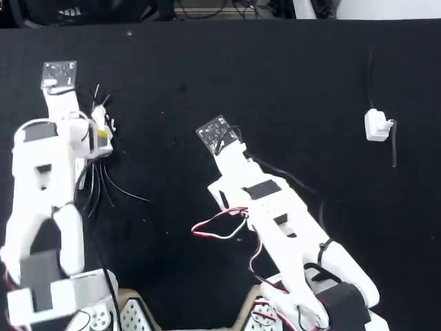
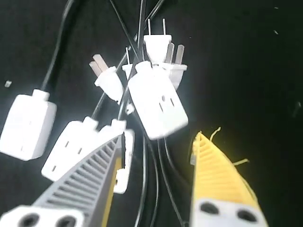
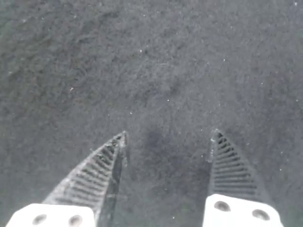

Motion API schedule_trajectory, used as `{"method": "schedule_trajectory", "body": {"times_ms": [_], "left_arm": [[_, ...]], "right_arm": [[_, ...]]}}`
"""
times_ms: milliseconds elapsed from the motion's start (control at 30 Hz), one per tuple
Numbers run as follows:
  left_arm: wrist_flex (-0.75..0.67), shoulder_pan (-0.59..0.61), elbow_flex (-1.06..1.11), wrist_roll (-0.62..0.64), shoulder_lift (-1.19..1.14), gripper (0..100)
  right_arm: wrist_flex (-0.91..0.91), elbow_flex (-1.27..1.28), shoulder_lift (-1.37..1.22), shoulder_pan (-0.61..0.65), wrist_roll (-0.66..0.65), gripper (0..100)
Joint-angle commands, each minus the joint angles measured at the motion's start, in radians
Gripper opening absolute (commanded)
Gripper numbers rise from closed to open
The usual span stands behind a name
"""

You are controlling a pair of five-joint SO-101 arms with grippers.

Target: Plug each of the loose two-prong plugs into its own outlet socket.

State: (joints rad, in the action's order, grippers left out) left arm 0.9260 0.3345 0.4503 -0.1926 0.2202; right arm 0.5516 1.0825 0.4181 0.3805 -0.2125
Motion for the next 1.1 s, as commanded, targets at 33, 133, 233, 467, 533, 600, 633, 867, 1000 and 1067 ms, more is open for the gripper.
{"method": "schedule_trajectory", "body": {"times_ms": [33,133,233,467,533,600,633,867,1000,1067], "left_arm": [[0.003,0.005,-0.202,0.092,-0.166,24],[0.003,0.002,-0.226,0.094,-0.238,24],[0.002,0.002,-0.266,0.094,-0.304,24],[0.002,0.001,-0.317,0.094,-0.370,24],[0.002,0.001,-0.317,0.094,-0.374,23],[0.002,-0.007,-0.312,0.094,-0.379,23],[0.002,-0.015,-0.308,0.094,-0.381,23],[-0.006,-0.058,-0.282,0.094,-0.381,23],[-0.008,-0.062,-0.277,0.094,-0.381,23],[-0.008,-0.061,-0.277,0.094,-0.381,23]], "right_arm": [[-0.020,-0.005,0.036,0.012,0.005,25.4],[-0.020,-0.005,0.036,0.012,0.003,25.4],[-0.020,-0.005,0.036,0.012,0.003,25.4],[-0.020,-0.005,0.036,0.012,0.002,25.4],[-0.020,-0.005,0.036,0.012,0.002,25.4],[-0.020,-0.005,0.036,0.012,-0.002,25.4],[-0.020,-0.005,0.036,0.012,-0.003,25.4],[-0.020,-0.005,0.036,0.012,-0.003,25.4],[-0.020,-0.005,0.036,0.011,-0.003,25.4],[-0.020,-0.004,0.036,0.011,-0.003,25.4]]}}
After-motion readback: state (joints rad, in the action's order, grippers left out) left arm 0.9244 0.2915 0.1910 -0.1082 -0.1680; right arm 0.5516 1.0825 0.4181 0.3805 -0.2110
